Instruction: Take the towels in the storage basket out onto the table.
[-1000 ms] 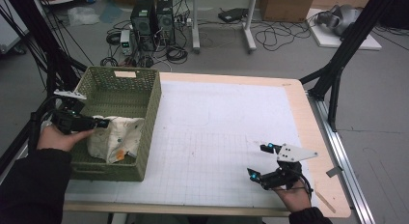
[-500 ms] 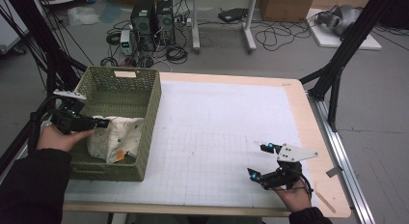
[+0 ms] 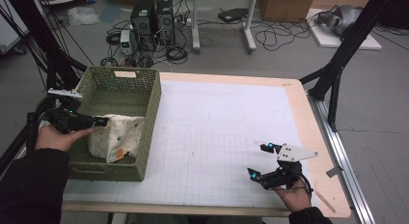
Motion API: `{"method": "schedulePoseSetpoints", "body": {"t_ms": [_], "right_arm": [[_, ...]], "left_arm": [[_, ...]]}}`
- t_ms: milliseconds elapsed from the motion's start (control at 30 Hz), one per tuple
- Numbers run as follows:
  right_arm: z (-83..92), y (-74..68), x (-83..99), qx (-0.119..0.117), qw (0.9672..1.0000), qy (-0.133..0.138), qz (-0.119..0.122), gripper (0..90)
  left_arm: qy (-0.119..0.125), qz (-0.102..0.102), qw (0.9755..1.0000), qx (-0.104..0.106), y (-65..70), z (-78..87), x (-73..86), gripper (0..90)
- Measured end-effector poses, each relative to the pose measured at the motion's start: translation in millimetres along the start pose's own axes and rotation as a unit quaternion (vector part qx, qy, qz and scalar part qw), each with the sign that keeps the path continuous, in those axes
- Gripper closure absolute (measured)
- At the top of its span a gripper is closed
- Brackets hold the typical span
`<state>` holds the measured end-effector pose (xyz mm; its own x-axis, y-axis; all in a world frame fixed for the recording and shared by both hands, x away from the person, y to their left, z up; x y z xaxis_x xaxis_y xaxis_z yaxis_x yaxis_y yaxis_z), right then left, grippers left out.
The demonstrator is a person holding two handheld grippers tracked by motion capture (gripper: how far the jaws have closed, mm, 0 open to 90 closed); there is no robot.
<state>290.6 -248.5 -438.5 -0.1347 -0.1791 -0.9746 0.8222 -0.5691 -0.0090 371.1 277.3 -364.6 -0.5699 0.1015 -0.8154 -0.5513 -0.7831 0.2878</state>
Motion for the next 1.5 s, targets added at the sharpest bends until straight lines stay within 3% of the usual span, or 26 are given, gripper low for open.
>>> {"method": "schedulePoseSetpoints", "body": {"t_ms": [133, 533, 1500], "right_arm": [[0.4, -0.5, -0.4, 0.0, 1.0, 0.001, 0.0, 4.7], [-0.1, -0.5, -2.1, -0.003, 1.0, 0.006, -0.005, 4.7], [0.0, 0.5, -1.7, -0.003, 1.0, 0.004, -0.006, 4.7]], "left_arm": [[0.01, -0.006, 0.9999, -0.009, 0.0, 3.4, -3.5, 86.8], [0.032, 0.0, 0.9994, -0.01, 0.9, 9.3, -11.1, 86.9], [0.039, -0.005, 0.9992, -0.002, 5.2, 15.1, -20.7, 86.9]]}}
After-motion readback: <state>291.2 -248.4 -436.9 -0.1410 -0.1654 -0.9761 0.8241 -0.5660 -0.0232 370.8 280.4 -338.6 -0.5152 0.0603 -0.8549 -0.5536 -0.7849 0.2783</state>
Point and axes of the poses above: each handheld gripper's, and its own axes: z roughly backward along the jaws, x roughly out of its underside, y roughly to its right, the point moved 6 cm from there along -z, roughly forward along the jaws, and after that the axes turned 12 degrees about y, right-handed, at the moved point
